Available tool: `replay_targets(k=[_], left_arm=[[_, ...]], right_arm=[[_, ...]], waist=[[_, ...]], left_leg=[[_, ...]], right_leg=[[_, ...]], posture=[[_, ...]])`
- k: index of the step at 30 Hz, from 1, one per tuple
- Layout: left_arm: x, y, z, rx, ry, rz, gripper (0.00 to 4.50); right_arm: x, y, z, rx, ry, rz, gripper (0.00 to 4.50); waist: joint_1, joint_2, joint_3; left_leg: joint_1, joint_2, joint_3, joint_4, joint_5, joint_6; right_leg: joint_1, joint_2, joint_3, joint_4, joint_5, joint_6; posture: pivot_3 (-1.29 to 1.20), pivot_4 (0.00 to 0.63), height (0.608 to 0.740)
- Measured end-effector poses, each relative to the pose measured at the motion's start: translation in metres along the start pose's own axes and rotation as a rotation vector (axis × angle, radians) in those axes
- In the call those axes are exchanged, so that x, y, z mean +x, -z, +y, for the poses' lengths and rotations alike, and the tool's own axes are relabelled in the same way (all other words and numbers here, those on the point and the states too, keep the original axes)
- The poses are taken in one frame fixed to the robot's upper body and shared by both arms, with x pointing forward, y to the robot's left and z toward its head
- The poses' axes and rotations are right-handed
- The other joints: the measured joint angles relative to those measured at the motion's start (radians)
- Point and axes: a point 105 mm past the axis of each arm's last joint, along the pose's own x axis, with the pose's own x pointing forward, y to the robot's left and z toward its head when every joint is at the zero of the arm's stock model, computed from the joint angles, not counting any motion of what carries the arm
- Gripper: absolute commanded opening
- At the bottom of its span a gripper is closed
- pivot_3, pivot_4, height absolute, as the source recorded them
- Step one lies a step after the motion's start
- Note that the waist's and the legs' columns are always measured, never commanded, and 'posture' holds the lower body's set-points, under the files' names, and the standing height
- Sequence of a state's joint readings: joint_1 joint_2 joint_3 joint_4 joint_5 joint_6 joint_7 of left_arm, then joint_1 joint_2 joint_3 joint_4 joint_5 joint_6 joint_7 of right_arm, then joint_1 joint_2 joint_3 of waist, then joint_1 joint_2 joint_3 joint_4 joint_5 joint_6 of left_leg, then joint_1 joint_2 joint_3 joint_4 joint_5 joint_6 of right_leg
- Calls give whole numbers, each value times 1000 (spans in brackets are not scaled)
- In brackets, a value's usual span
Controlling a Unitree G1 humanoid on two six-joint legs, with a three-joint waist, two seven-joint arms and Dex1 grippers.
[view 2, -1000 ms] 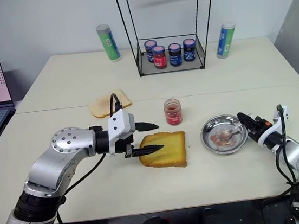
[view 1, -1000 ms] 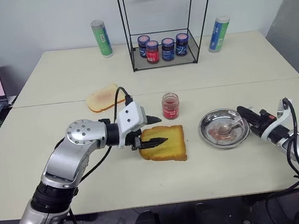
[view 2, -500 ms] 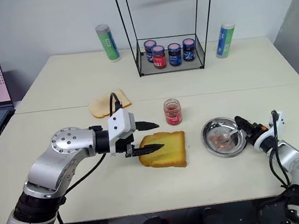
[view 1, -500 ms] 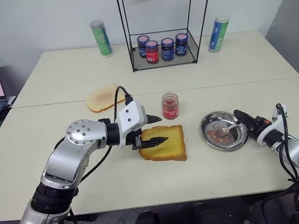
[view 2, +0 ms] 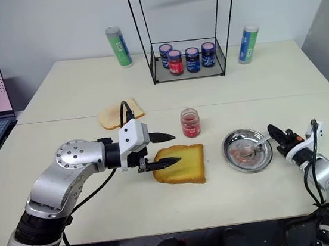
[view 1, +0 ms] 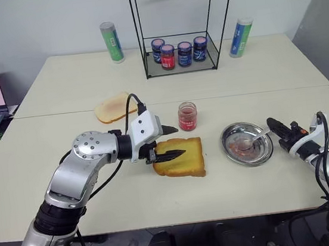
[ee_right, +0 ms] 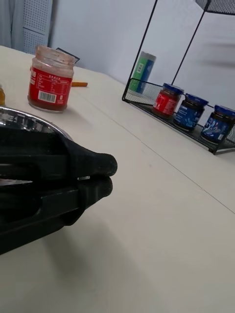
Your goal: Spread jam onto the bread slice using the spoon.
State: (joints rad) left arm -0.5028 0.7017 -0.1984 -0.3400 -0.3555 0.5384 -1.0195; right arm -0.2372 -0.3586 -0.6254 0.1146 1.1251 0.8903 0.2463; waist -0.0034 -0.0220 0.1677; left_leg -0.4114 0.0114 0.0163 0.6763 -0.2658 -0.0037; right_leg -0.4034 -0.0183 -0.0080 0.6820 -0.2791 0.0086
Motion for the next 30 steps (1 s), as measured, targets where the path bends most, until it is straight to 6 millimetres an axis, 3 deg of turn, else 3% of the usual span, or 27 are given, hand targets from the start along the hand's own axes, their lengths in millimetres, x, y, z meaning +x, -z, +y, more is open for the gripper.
replay_targets(k=[2, 6, 7, 9, 12, 16, 20, 24, 30], left_arm=[[-1, 1, 1, -4, -4, 1, 3183], [-10, 2, 12, -47, -54, -9, 3183], [-15, 1, 17, -81, -81, -21, 3183], [-31, -1, 33, -143, -174, -46, 3183], [-43, 4, 43, -173, -260, -51, 3183], [-48, 16, 50, -248, -362, -73, 3183], [-40, 27, 51, -326, -450, -120, 3183], [-38, 33, 50, -338, -499, -119, 3183], [-31, 25, 45, -306, -491, -126, 3183]], right_arm=[[0, -1, 9, -20, -16, 1, 66], [8, -16, 62, -147, -132, -15, 66], [14, -21, 83, -177, -176, -28, 66], [27, -33, 152, -316, -332, -57, 66], [41, -32, 202, -453, -419, -71, 66], [68, -8, 221, -589, -414, -32, 66], [92, 36, 252, -842, -511, 5, 66], [105, 49, 244, -935, -504, 9, 66], [110, 68, 233, -1051, -522, 28, 66]], waist=[[-1, 1, 1], [-7, 4, 2], [-12, 5, 3], [-22, 6, 4], [-25, 6, 3], [-23, 6, 3], [-18, 4, 3], [-6, 3, 2], [-3, 3, 2]], left_leg=[[0, 0, 0, 0, 0, 0], [-1, 0, 0, 0, 0, 0], [-1, 1, 0, 0, 0, 0], [-1, 1, -1, 0, 0, 0], [-2, 1, -3, 0, 0, 0], [-4, 0, -2, 1, 0, 0], [-6, -1, -3, 1, 0, 0], [-6, -1, -3, 1, 0, 0], [-5, -1, -3, 1, 0, 0]], right_leg=[[0, 0, 0, 0, 0, 0], [-1, 0, 0, 1, 0, 0], [-2, 0, 0, 1, 0, 0], [-2, 1, -1, 1, 0, 0], [-2, 1, -3, 0, 0, 0], [-3, -1, -2, -1, 0, 0], [-4, -2, -3, -1, 0, 0], [-4, -3, -3, -1, 0, 0], [-4, -3, -3, 0, 0, 0]], posture=[[0, 150, 740], [0, 150, 740], [0, 150, 740], [0, 150, 740], [0, 150, 740], [0, 150, 740], [0, 150, 740], [0, 150, 740], [0, 150, 740]])
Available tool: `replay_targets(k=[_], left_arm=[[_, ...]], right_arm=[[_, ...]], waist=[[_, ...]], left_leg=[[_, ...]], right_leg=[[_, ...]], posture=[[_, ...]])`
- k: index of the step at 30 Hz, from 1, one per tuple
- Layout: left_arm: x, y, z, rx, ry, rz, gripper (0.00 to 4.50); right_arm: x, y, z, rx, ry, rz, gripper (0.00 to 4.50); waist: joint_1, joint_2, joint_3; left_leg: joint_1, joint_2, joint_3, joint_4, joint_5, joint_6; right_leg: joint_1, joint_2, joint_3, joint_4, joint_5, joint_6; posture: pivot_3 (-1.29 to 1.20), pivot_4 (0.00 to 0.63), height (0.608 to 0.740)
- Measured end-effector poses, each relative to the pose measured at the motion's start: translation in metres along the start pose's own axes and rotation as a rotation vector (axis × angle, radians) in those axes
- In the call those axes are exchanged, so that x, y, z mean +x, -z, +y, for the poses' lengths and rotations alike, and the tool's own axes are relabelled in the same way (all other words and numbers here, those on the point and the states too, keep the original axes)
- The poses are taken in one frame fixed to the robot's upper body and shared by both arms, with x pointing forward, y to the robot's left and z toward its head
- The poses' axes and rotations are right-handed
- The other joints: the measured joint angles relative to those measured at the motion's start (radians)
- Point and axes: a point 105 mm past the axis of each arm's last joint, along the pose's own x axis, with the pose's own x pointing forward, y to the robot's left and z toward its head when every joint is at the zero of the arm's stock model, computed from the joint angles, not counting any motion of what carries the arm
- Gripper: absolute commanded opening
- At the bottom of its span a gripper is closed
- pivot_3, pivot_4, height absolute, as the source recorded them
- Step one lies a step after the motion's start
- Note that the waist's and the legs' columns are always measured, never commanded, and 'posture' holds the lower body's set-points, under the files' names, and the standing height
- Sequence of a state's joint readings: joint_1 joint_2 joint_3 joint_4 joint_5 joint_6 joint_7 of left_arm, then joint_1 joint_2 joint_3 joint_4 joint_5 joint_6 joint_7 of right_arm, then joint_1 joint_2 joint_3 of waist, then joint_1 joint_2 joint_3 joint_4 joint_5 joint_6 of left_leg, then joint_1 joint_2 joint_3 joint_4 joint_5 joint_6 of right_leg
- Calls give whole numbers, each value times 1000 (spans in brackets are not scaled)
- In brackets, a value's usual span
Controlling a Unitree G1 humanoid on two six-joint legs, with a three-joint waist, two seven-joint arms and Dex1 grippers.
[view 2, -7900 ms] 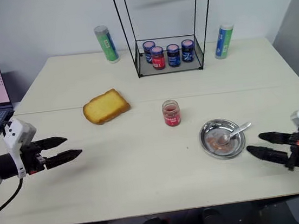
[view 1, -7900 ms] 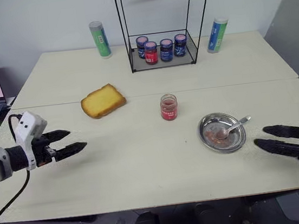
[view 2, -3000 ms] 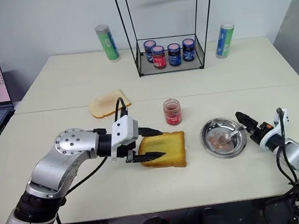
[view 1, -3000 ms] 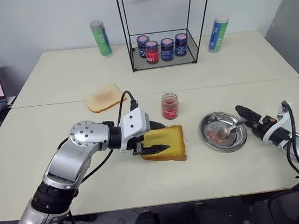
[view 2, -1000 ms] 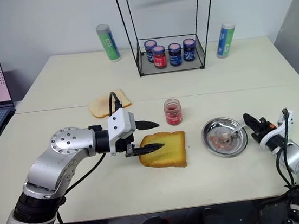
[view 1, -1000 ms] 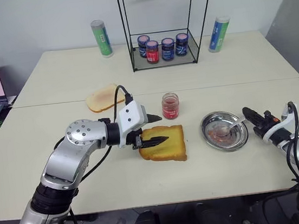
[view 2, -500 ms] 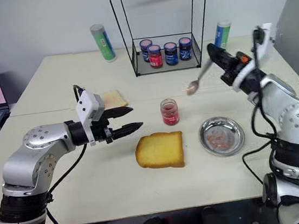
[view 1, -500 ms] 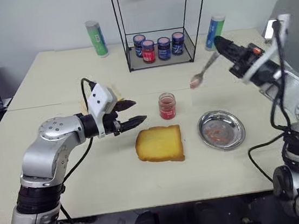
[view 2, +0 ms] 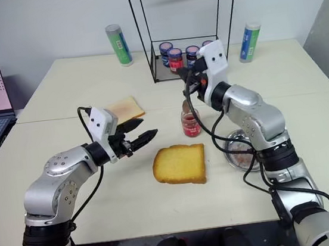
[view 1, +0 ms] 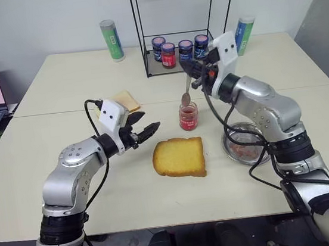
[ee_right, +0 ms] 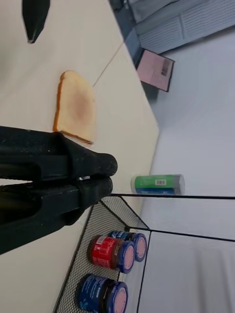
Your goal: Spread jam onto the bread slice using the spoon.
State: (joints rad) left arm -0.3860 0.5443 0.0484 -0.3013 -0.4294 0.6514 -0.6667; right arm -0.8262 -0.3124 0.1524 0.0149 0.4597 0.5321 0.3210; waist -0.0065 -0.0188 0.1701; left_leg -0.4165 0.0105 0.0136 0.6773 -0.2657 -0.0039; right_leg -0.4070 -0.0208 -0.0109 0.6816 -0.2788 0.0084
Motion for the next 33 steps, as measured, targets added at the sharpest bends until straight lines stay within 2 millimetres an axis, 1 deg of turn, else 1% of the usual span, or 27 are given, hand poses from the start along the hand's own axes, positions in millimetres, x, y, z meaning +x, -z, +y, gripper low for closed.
replay_targets(k=[3, 6, 9, 12, 14, 15, 19, 22, 26, 28, 33], left_arm=[[1, -2, -7, 12, 22, -5, 3183], [0, 0, -13, 13, 39, 1, 3183], [0, 1, -14, 8, 48, 6, 3183], [-2, 1, -15, 6, 65, 10, 3183], [-3, 0, -14, 6, 65, 10, 3183], [-3, 0, -14, 6, 63, 10, 3183], [-3, 0, -14, 5, 65, 9, 3183], [-4, -1, -15, 10, 66, 9, 3183], [-5, -1, -15, 15, 66, 10, 3183], [-5, -1, -15, 16, 66, 9, 3183], [-5, -1, -15, 17, 63, 7, 3183]], right_arm=[[3, 13, 1, -47, 3, 19, 66], [5, 21, -2, -90, 24, 27, 66], [6, 28, 5, -171, 5, 37, 66], [7, 46, 11, -216, -7, 76, 66], [5, 61, 11, -235, -4, 117, 66], [4, 65, 11, -246, -2, 125, 66], [5, 67, 12, -274, 0, 129, 66], [6, 66, 11, -175, 40, 126, 66], [7, 69, 6, 84, 103, 139, 66], [6, 69, 2, 186, 138, 140, 66], [0, 71, -11, 344, 202, 155, 66]], waist=[[0, 0, 0], [0, 0, 0], [0, 0, 0], [-1, 0, 0], [-1, 0, 0], [-1, 0, 0], [-1, 0, 0], [-1, 0, 0], [-2, 0, 0], [-1, 0, 0], [-1, 0, 0]], left_leg=[[0, 0, 0, 0, 0, 0], [0, 0, 0, 0, 0, 0], [0, 0, 0, 0, 0, 0], [1, 0, 0, 0, 0, 0], [1, 0, 0, 0, 0, 0], [0, 0, 0, 0, 0, 0], [1, 0, 0, 0, 0, 0], [1, 0, 0, 0, 0, 0], [2, 1, 0, 0, 0, 0], [2, 0, 0, 0, 0, 0], [1, 0, 0, 0, 0, 0]], right_leg=[[0, 0, 0, 0, 0, 0], [0, 0, 0, 0, 0, 0], [0, 0, 0, 0, 0, 0], [0, 0, 0, 0, 0, 0], [0, 0, 0, 0, 0, 0], [0, 0, 0, 0, 0, 0], [0, 0, 0, 0, 0, 0], [1, 0, 0, 1, 0, 0], [1, 0, 0, 1, 0, 0], [1, 0, 0, 1, 0, 0], [1, 0, 0, 1, 0, 0]], posture=[[0, 150, 740], [0, 150, 740], [0, 150, 740], [0, 150, 740], [0, 150, 740], [0, 150, 740], [0, 150, 740], [0, 150, 740], [0, 150, 740], [0, 150, 740], [0, 150, 740]])
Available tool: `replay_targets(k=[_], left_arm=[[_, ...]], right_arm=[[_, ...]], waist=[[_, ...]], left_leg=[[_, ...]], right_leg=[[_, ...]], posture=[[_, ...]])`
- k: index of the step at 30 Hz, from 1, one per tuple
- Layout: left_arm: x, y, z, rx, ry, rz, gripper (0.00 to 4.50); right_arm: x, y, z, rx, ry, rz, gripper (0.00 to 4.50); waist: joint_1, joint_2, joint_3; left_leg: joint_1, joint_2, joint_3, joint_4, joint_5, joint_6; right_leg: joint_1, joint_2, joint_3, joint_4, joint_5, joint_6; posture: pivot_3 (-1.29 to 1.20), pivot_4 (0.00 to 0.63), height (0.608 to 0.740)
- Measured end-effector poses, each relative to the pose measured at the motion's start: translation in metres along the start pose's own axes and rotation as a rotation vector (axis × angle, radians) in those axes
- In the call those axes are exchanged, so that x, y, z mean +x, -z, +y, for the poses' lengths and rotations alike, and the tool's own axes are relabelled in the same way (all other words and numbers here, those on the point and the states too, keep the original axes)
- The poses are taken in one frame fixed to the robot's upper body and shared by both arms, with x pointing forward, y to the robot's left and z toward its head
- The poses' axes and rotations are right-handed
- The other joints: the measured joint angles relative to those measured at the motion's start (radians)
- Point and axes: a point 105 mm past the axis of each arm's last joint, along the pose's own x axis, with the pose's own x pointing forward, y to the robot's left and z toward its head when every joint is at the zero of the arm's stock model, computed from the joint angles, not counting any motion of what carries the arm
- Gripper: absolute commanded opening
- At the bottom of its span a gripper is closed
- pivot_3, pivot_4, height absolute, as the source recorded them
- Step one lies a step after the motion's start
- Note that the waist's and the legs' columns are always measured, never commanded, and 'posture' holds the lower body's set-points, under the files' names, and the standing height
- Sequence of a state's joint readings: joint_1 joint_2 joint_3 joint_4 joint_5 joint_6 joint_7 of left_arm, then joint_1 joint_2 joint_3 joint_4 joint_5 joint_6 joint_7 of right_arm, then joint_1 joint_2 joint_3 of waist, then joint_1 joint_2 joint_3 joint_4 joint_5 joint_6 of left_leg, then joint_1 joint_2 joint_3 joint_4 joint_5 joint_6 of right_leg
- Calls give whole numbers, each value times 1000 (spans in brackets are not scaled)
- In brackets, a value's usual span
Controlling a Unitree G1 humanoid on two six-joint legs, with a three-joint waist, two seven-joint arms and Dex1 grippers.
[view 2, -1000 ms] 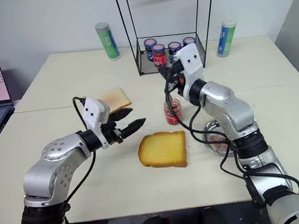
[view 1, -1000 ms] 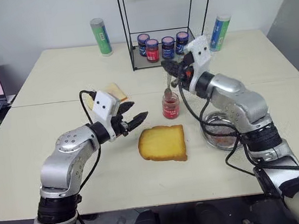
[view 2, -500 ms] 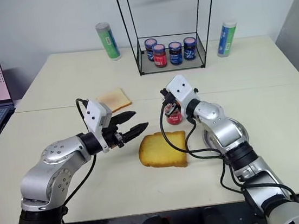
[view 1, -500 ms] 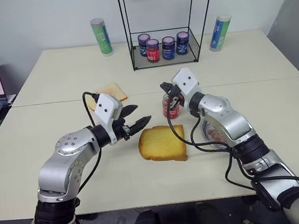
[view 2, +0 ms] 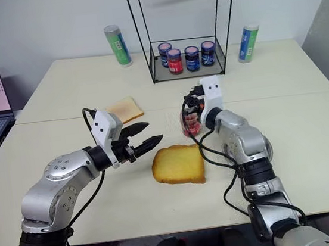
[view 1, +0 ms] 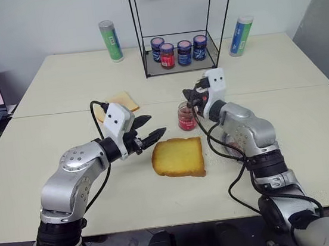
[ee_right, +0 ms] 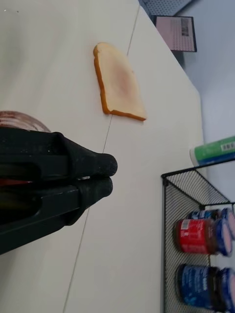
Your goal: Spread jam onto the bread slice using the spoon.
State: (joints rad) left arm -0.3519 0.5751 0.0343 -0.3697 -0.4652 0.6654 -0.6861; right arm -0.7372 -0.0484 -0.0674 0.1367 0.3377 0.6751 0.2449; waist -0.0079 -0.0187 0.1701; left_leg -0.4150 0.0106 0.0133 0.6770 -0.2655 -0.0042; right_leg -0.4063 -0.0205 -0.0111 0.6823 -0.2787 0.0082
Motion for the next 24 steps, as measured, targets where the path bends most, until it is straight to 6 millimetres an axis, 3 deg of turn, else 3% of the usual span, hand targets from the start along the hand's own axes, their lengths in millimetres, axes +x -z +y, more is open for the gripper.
replay_targets(k=[14, 24], left_arm=[[-2, 3, -1, 3, 4, 11, 3183], [-3, 2, 3, 13, -5, 10, 3183]], right_arm=[[-8, -22, -13, 188, 57, -42, 66], [-14, -38, -29, 444, 112, -112, 66]], waist=[[-2, 0, 0], [-3, 0, 0]], left_leg=[[0, 0, 0, 0, 0, 0], [0, 0, 0, 0, 0, 0]], right_leg=[[0, 0, 0, 0, 0, 0], [0, 0, 0, 0, 0, 0]], posture=[[0, 150, 740], [0, 150, 740]])
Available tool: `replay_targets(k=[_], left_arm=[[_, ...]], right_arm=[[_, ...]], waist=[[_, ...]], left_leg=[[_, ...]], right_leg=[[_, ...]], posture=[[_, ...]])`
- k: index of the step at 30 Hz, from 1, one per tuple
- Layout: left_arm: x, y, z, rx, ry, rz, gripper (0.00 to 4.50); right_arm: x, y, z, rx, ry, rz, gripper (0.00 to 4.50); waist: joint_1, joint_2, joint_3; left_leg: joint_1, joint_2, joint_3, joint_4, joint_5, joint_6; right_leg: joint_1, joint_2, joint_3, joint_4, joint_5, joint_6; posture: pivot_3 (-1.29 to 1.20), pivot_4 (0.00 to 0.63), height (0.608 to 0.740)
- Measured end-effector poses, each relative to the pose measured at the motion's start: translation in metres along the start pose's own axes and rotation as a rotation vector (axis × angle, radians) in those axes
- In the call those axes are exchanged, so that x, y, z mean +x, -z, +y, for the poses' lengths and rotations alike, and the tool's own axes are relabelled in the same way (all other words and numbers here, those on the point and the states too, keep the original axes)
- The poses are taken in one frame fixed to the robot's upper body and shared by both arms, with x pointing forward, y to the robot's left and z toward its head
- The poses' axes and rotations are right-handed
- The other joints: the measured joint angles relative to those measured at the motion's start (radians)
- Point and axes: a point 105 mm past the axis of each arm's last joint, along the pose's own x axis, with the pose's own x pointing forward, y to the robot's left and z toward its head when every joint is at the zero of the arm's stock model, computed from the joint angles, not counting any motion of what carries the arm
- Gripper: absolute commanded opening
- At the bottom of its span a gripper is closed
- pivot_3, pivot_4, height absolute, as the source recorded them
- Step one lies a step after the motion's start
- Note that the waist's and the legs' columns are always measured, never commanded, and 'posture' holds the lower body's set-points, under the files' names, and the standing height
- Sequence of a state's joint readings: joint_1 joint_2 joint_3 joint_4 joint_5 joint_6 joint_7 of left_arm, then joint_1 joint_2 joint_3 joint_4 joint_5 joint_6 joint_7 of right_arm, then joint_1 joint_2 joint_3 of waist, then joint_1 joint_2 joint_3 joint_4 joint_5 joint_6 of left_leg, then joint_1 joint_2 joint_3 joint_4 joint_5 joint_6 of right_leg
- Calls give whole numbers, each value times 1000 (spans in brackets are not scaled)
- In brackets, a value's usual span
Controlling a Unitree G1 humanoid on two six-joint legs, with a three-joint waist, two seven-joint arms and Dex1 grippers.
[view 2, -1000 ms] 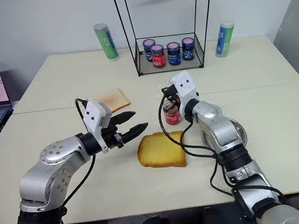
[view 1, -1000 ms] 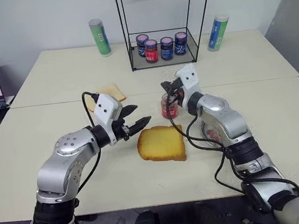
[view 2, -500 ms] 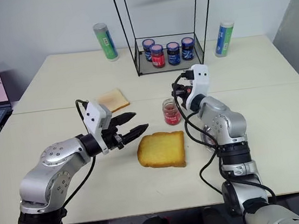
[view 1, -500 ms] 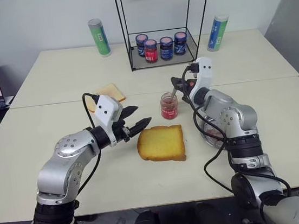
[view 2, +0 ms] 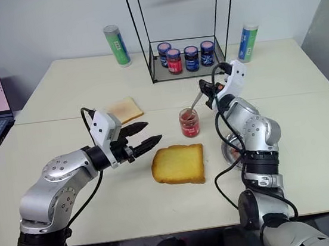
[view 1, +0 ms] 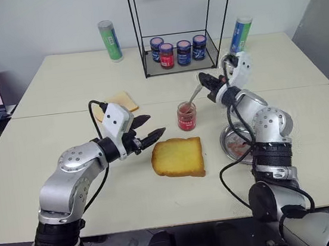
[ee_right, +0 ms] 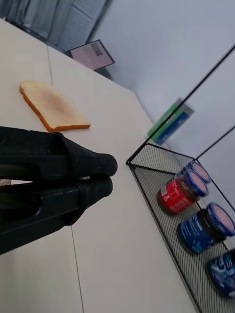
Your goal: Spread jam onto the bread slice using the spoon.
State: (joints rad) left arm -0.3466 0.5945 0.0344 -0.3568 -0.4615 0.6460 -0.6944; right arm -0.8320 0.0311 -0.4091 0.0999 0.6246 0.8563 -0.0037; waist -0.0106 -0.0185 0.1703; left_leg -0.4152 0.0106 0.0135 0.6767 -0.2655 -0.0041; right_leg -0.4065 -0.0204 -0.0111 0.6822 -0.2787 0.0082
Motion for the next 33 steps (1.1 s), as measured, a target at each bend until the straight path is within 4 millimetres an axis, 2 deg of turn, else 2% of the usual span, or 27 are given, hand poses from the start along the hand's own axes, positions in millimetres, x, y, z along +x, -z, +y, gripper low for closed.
replay_targets(k=[10, 16, 23, 25, 28, 33], left_arm=[[1, 0, 1, -1, 5, 0, 3183], [-5, -1, 3, 20, 21, 23, 3183], [-13, -2, -1, 34, 101, 48, 3183], [-19, -2, -6, 47, 156, 70, 3183], [-31, 2, -19, 47, 258, 124, 3183], [-44, 3, -40, 28, 376, 158, 3183]], right_arm=[[0, 0, -9, 99, 40, 1, 66], [-6, -6, -18, 277, 48, -39, 66], [-11, -9, -13, 417, -5, -48, 66], [-19, -14, -7, 376, -49, -38, 66], [-37, -20, 2, 219, -91, 6, 66], [-54, -1, 40, 7, -223, 118, 66]], waist=[[-9, 0, 0], [-12, 0, 0], [-16, 1, 1], [-16, 1, 1], [-16, 2, 1], [-24, 2, 1]], left_leg=[[0, 0, 0, 0, 0, 0], [0, 0, 0, 0, 0, 0], [-1, 0, 0, -1, 0, 0], [-1, 0, 0, -1, 0, 0], [-1, 0, 0, -2, 0, 0], [1, 1, 0, -2, 0, 0]], right_leg=[[0, 0, 0, 0, 0, 0], [0, 0, 0, 0, 0, 0], [0, 0, 0, -1, 0, 0], [0, 0, 0, -1, 0, 0], [0, 0, 0, -2, 0, 0], [0, 1, 1, -1, 0, 0]], posture=[[0, 150, 740], [0, 150, 740], [0, 150, 740], [0, 150, 740], [0, 150, 740], [0, 150, 740]])
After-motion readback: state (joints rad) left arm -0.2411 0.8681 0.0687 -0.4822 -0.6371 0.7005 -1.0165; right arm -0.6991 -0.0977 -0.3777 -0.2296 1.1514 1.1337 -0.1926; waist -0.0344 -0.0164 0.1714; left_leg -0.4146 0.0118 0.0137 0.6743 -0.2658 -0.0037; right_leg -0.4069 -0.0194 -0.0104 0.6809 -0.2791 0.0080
